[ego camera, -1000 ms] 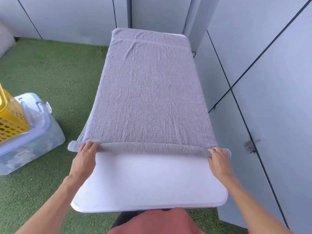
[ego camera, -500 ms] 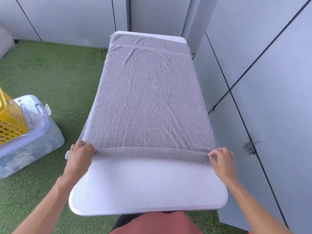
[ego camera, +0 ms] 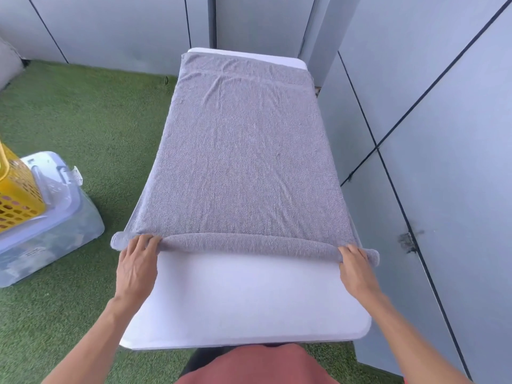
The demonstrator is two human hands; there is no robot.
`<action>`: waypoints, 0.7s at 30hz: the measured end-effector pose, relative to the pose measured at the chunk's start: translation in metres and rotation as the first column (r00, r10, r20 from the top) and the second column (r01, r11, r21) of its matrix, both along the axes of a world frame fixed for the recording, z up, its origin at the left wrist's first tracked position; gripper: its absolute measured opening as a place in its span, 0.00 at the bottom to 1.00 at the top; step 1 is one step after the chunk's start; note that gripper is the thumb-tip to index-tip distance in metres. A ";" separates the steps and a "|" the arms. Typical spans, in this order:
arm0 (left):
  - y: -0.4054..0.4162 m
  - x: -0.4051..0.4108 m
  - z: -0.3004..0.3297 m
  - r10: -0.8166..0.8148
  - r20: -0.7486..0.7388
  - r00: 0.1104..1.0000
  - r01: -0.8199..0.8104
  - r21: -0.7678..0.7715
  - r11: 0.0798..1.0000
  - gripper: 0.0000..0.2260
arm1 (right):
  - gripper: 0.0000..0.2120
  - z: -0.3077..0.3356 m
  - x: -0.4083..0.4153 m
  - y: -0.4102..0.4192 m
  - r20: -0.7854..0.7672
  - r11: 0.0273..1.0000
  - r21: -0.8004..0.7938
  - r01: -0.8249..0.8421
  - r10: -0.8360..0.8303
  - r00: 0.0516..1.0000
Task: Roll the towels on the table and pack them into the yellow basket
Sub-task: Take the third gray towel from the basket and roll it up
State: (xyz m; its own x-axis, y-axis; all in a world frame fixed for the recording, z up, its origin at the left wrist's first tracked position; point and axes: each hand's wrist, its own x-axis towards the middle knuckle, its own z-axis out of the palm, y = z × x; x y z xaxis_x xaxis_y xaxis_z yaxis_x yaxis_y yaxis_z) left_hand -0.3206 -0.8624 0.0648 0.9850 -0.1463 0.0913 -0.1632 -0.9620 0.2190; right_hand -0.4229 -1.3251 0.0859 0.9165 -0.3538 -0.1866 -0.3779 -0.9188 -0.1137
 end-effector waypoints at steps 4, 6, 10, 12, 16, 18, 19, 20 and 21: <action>0.022 -0.009 0.001 -0.018 -0.135 0.991 0.023 0.035 0.999 0.08 | 0.16 0.008 -0.014 -0.013 -0.198 0.992 0.123 -0.038 0.063 0.978; 0.030 0.001 0.004 -0.010 -0.286 0.958 0.019 0.028 0.999 0.10 | 0.18 0.015 -0.011 -0.024 -0.247 0.976 0.218 -0.005 0.060 0.967; 0.023 0.036 0.015 0.132 -0.449 0.884 -0.245 -0.205 0.948 0.11 | 0.17 0.023 0.007 -0.026 -0.152 0.840 0.479 0.256 -0.208 0.966; 0.014 0.038 0.020 0.219 -0.339 0.915 -0.312 -0.250 0.916 0.07 | 0.15 0.017 0.011 -0.019 0.048 0.872 0.420 0.252 -0.299 0.953; 0.003 0.008 0.012 0.120 -0.008 0.993 -0.120 -0.049 0.992 0.06 | 0.09 0.005 -0.009 0.006 0.295 0.992 -0.068 0.104 -0.080 0.952; 0.002 -0.012 0.001 0.031 0.017 0.999 -0.031 0.011 0.999 0.16 | 0.17 -0.005 -0.020 0.013 0.266 0.995 -0.099 0.017 0.010 0.964; 0.002 -0.018 -0.002 -0.008 -0.001 1.000 0.008 0.027 1.000 0.22 | 0.22 -0.009 -0.021 0.013 0.236 0.996 -0.086 -0.020 0.039 0.971; 0.004 -0.019 -0.006 -0.039 -0.012 0.999 0.040 0.040 0.998 0.26 | 0.26 -0.011 -0.020 0.011 0.212 0.997 -0.056 -0.047 0.058 0.976; 0.004 -0.017 -0.007 -0.060 -0.026 0.998 0.061 0.047 0.997 0.27 | 0.27 -0.014 -0.016 0.009 0.201 0.999 -0.021 -0.051 0.054 0.978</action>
